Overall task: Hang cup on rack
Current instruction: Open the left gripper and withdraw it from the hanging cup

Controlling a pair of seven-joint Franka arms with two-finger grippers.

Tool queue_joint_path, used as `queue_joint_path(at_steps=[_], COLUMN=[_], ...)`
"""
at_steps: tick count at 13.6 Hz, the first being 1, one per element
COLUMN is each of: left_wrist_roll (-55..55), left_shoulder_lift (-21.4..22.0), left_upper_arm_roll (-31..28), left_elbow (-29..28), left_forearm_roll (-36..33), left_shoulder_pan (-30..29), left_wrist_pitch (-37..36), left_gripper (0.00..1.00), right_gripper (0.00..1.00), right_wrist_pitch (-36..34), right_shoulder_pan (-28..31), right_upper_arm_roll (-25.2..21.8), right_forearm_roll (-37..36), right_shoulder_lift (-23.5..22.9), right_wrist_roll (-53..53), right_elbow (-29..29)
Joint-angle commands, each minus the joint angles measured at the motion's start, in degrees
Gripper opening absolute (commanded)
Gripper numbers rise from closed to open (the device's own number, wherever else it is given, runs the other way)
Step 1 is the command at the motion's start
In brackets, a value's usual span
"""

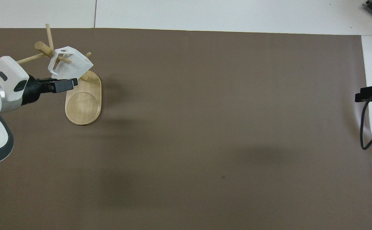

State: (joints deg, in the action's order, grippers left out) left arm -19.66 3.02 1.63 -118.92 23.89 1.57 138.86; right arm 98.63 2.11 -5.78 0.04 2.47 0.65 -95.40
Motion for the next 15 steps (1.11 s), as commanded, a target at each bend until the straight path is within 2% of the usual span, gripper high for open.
queue_joint_path(at_steps=[1,3,5,8,15], left_wrist_roll=[0.6,0.7,0.7,1.9,4.2], left_shoulder_lift=[4.4,3.9,3.8,3.4,3.3], left_upper_arm_roll=[0.2,0.3,0.4,0.8,2.9], left_elbow=[4.9,13.6,18.6,27.0,31.6], left_forearm_roll=[-10.4,-13.2,-19.5,-24.8,-23.7], left_shoulder_pan=[-4.1,-7.4,-7.5,-6.6,-6.6], left_wrist_pitch=[-12.9,-25.1,-30.7,-43.5,-53.9], left_gripper=[1.00,1.00,1.00,1.00,1.00], right_gripper=[1.00,1.00,1.00,1.00,1.00], right_wrist_pitch=[-0.6,-0.6,-0.6,-0.6,-0.6], right_shoulder_pan=[0.5,0.5,0.5,0.5,0.5], right_upper_arm_roll=[0.2,0.2,0.2,0.2,0.2], right_forearm_roll=[1.1,1.2,1.2,1.2,1.2], right_shoulder_lift=[1.0,1.0,1.0,1.0,1.0], right_wrist_roll=[1.5,1.6,1.5,1.6,1.6], right_elbow=[-0.8,-0.8,-0.8,-0.8,-0.8])
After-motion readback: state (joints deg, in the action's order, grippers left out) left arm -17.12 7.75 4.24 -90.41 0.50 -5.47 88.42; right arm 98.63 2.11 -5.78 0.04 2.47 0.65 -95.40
